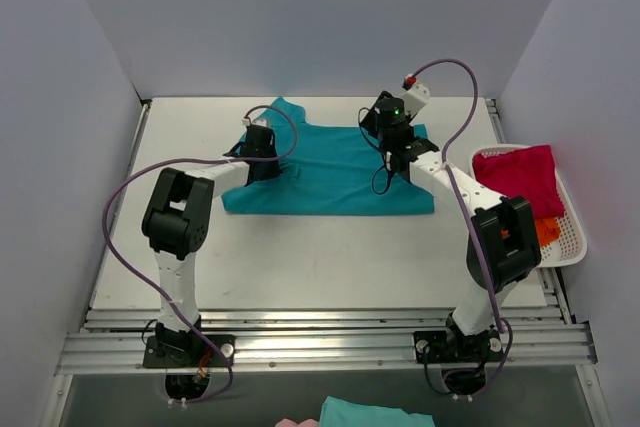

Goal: Fold and stack the t-shirts
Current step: Fold the tshirt

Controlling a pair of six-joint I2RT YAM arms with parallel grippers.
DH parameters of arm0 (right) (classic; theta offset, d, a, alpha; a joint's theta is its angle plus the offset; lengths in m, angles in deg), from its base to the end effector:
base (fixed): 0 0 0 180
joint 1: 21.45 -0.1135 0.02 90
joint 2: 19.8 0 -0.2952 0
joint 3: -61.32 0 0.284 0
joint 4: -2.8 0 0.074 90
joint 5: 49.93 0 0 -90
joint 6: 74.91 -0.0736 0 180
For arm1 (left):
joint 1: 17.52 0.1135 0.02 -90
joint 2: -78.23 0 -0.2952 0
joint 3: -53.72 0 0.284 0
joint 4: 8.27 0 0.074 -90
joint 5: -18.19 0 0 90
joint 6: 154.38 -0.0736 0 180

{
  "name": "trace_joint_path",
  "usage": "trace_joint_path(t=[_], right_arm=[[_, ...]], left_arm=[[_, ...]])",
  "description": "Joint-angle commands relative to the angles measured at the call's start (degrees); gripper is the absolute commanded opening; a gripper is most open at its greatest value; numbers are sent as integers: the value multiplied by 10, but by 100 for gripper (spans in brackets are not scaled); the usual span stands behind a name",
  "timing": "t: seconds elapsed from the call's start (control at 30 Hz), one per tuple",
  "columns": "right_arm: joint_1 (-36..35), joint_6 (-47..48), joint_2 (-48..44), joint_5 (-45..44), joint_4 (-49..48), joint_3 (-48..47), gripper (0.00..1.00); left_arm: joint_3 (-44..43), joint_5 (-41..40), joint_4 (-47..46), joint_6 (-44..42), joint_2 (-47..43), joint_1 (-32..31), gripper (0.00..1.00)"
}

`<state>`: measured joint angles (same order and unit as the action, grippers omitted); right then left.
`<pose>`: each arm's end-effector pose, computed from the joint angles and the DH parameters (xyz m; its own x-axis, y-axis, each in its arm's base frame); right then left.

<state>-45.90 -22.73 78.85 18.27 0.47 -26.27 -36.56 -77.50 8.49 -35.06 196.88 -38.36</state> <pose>0.4517 0.1754 0.3293 -0.1399 0.5618 -0.8154 0.0451 0.8262 0.5616 0.4842 -0.1765 0.1333 -0.7188 -0.2477 -0.6495 -0.0727 0.9560 -0.2842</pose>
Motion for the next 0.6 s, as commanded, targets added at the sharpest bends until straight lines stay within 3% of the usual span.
trace_joint_path(t=[0.0, 0.33, 0.57], right_arm=[[5, -6, -19, -1, -5, 3, 43], [16, -7, -16, 7, -9, 9, 43], [25, -8, -23, 22, -10, 11, 47]], left_arm=[[-36, -24, 12, -8, 12, 3, 2], [-134, -69, 62, -28, 47, 15, 2], [-355, -93, 140, -56, 145, 55, 3]])
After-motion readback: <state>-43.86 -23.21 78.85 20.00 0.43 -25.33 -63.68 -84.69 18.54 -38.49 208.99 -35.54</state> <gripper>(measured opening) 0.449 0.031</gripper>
